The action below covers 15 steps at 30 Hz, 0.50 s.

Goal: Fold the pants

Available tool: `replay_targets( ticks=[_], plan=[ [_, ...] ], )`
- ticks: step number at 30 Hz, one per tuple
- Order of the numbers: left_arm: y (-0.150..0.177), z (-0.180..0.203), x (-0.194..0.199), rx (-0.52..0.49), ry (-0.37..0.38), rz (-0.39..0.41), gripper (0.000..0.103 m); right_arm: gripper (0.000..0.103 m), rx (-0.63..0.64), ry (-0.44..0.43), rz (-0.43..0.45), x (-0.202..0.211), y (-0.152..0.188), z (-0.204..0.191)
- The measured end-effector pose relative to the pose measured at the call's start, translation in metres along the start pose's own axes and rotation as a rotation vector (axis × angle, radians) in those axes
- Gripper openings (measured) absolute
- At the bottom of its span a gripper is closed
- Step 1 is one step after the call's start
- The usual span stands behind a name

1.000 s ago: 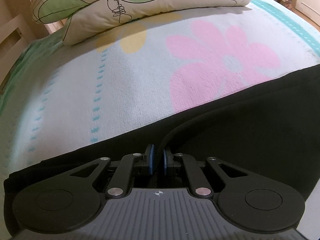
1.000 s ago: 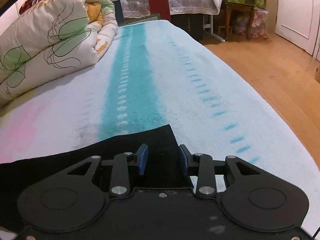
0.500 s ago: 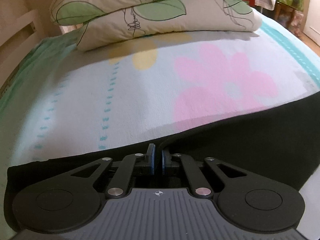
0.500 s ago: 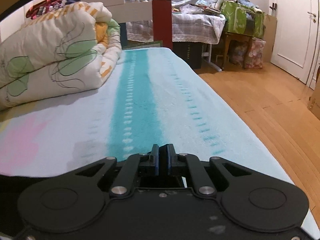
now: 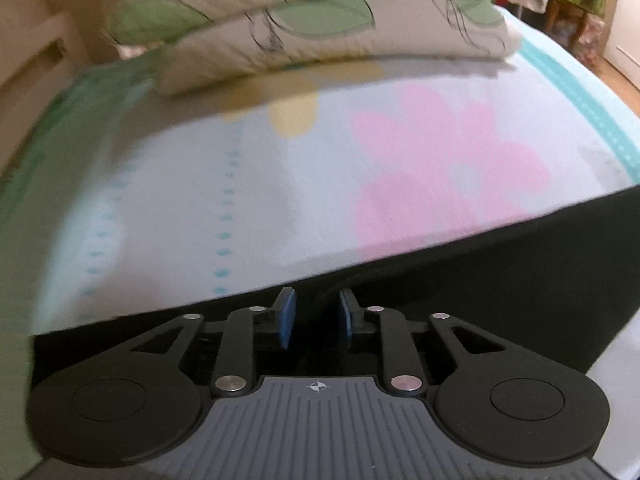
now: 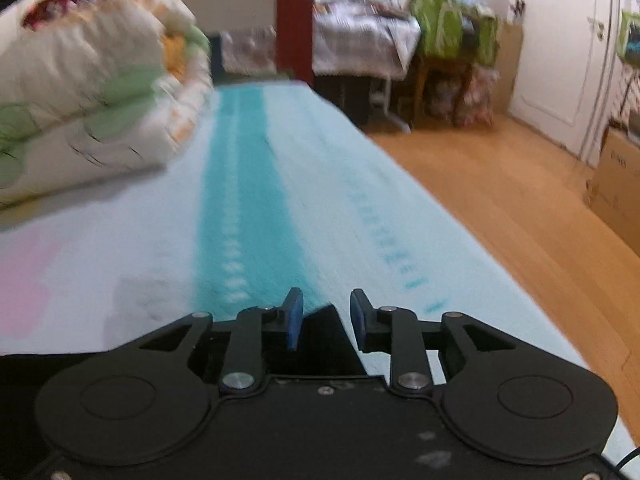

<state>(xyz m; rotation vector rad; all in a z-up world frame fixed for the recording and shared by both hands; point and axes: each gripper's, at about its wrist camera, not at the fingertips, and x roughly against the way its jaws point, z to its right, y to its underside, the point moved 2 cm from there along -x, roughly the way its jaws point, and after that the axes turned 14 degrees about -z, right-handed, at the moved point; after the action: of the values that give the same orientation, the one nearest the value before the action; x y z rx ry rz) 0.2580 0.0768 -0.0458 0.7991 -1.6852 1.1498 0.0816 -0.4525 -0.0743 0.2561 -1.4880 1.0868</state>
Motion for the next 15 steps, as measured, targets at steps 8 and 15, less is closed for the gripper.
replay_targets(
  ticks=[8,15],
  plan=[
    [0.034,-0.010,0.053,0.075,-0.095,-0.019,0.025,0.030,0.158,-0.294,0.040,0.079,0.043,-0.068],
    [0.092,-0.032,0.080,0.195,-0.100,-0.110,0.025,0.030,0.343,-0.562,-0.017,0.137,0.109,-0.152]
  ],
)
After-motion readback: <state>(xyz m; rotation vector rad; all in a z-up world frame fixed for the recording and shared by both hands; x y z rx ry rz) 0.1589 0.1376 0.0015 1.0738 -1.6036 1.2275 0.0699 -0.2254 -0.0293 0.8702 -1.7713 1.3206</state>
